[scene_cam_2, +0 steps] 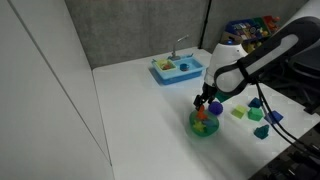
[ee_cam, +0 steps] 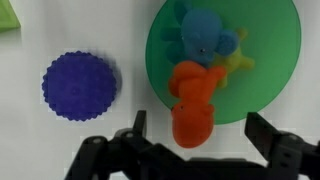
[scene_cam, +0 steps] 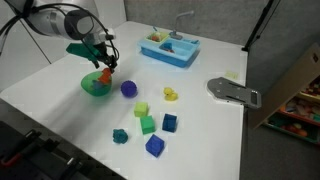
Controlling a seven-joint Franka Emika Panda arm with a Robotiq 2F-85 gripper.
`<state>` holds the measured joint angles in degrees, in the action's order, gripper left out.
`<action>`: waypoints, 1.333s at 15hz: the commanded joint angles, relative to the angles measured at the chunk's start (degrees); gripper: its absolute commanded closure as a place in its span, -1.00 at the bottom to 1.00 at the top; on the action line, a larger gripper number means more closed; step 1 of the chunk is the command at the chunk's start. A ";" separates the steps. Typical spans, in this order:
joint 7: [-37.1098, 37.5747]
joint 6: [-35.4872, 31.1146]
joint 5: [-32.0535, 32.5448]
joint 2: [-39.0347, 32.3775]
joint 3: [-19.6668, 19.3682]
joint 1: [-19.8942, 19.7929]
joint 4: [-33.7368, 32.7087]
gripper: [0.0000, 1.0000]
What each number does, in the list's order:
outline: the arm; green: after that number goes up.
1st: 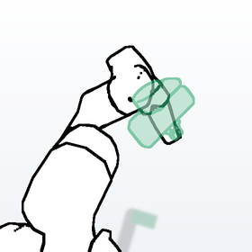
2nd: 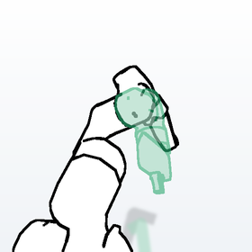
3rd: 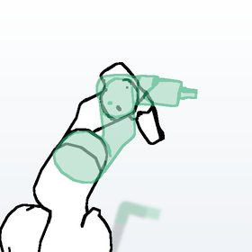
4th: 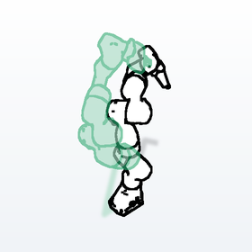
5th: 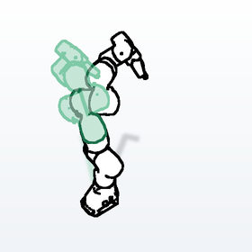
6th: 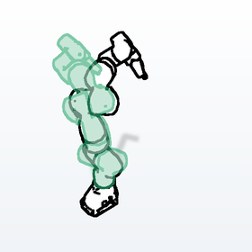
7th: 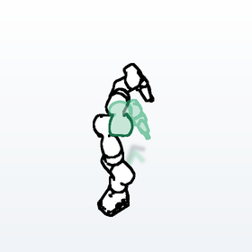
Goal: Pick up the orange toy from the green bowl and put it on the table
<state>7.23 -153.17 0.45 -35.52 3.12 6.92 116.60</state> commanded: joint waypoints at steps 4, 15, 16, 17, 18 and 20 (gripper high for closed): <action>0.07 0.33 -0.59 -2.58 -0.12 0.70 -2.28 -0.24; -0.47 1.32 -0.83 2.21 0.92 1.07 1.33 0.83; -0.28 1.36 -0.75 3.17 0.99 1.33 2.11 0.86; -0.36 1.31 -0.97 4.41 1.40 1.27 3.11 0.84; -0.22 1.22 -0.91 5.45 1.47 1.43 3.90 0.83; -0.06 0.90 -0.87 8.45 1.70 1.54 6.00 0.83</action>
<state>7.18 -152.96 0.34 -33.02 4.61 8.16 118.12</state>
